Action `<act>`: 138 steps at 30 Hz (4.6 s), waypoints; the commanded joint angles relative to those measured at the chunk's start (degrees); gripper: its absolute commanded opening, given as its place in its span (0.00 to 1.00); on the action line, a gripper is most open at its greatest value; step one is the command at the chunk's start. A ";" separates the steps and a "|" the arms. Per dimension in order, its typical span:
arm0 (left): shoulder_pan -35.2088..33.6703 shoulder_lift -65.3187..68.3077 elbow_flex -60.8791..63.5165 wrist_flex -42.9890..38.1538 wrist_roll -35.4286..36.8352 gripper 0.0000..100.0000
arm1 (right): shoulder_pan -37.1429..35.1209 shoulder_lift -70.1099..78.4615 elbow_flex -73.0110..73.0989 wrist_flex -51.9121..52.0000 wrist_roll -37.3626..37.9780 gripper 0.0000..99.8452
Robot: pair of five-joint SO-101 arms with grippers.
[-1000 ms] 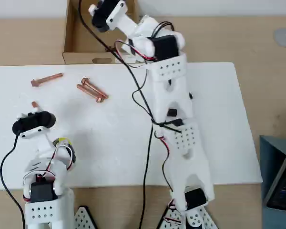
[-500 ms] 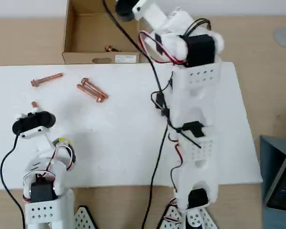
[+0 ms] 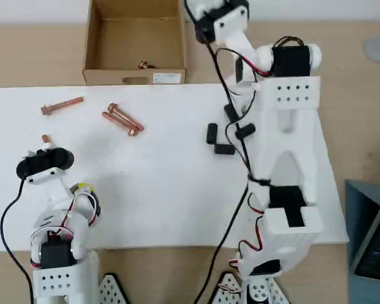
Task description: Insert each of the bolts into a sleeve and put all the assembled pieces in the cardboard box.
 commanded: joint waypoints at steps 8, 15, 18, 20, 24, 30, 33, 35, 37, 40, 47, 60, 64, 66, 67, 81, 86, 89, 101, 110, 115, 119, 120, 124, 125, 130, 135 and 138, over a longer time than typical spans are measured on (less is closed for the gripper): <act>-0.79 -0.48 -0.44 -0.35 0.35 0.00 | 1.54 10.59 2.07 -2.46 6.07 0.01; -0.79 -0.48 -0.44 -0.35 0.35 0.00 | 1.54 22.55 -7.25 -2.11 6.33 0.14; -0.79 -0.48 -0.44 -0.35 0.35 0.00 | 1.45 26.86 -12.09 -2.11 6.33 0.17; -0.79 -0.48 -0.44 -0.35 0.35 0.00 | 1.45 29.58 -15.34 -2.11 6.42 0.17; -0.79 -0.48 -0.44 -0.35 0.35 0.00 | 1.36 34.51 -20.70 -2.02 7.65 0.17; -0.79 -0.48 -0.44 -0.35 0.35 0.00 | 0.75 39.87 -25.27 -2.11 8.00 0.17; -0.79 -0.48 -0.44 -0.35 0.35 0.00 | 0.84 42.24 -27.12 -2.11 8.00 0.17; -0.79 -0.48 -0.44 -0.35 0.35 0.00 | 0.84 43.74 -28.62 -2.29 8.00 0.17; -0.79 -0.48 -0.44 -0.35 0.35 0.00 | 0.84 45.32 -30.02 -2.29 8.00 0.17; -0.79 -0.48 -0.44 -0.35 0.35 0.00 | 0.75 47.52 -31.78 -2.29 8.00 0.17; -0.79 -0.48 -0.44 -0.35 0.35 0.00 | 0.75 51.56 -34.86 -2.29 8.00 0.17; -0.79 -0.48 -0.44 -0.35 0.35 0.00 | -3.03 53.49 -37.23 0.00 7.65 0.01; -0.79 -0.48 -0.44 -0.35 0.35 0.00 | -3.30 53.49 -43.47 1.23 6.33 0.01; -0.79 -0.48 -0.44 -0.35 0.35 0.00 | -2.95 52.00 -46.20 1.23 4.13 0.01; -0.79 -0.48 -0.44 -0.35 0.26 0.00 | -2.95 50.59 -46.99 1.23 3.69 0.01; -0.35 -0.48 -0.44 -0.26 0.09 0.00 | -0.92 16.57 -24.48 1.23 -0.09 0.01; -0.35 -0.48 -0.44 -0.26 0.00 0.00 | 1.27 1.36 -9.45 1.23 -5.10 0.01; -0.35 -0.48 -0.44 -0.26 0.00 0.00 | 3.47 -7.25 0.92 1.23 -8.53 0.01; -0.35 -0.04 -5.80 -0.18 0.09 0.00 | 15.60 -29.58 31.60 0.79 -17.23 0.01; -0.26 12.79 -23.03 0.26 0.35 0.00 | 21.76 -40.22 46.73 -2.64 -17.41 0.01; -0.26 31.43 -37.10 0.18 5.10 0.00 | 22.11 -44.88 52.79 -4.13 -17.41 0.01; -0.18 46.55 -48.70 0.18 10.55 0.00 | 22.11 -47.87 56.04 -4.48 -17.49 0.01; -0.18 50.42 -51.34 0.18 11.60 0.00 | 22.11 -48.48 56.92 -4.48 -17.49 0.01; -0.18 64.04 -60.13 0.18 15.47 0.00 | 22.11 -51.03 60.18 -4.48 -17.49 0.01; -0.18 67.12 -62.15 0.18 16.62 0.00 | 22.11 -51.74 60.88 -4.48 -17.49 0.01; -0.18 79.69 -71.03 0.18 22.51 0.00 | 22.20 -55.69 64.22 -4.48 -17.49 0.01; 2.02 89.10 -78.77 1.76 27.60 0.00 | 22.20 -60.18 67.38 -5.71 -17.58 0.01; 5.63 94.46 -84.92 5.45 31.56 0.00 | 22.81 -62.90 69.93 -7.38 -18.46 0.01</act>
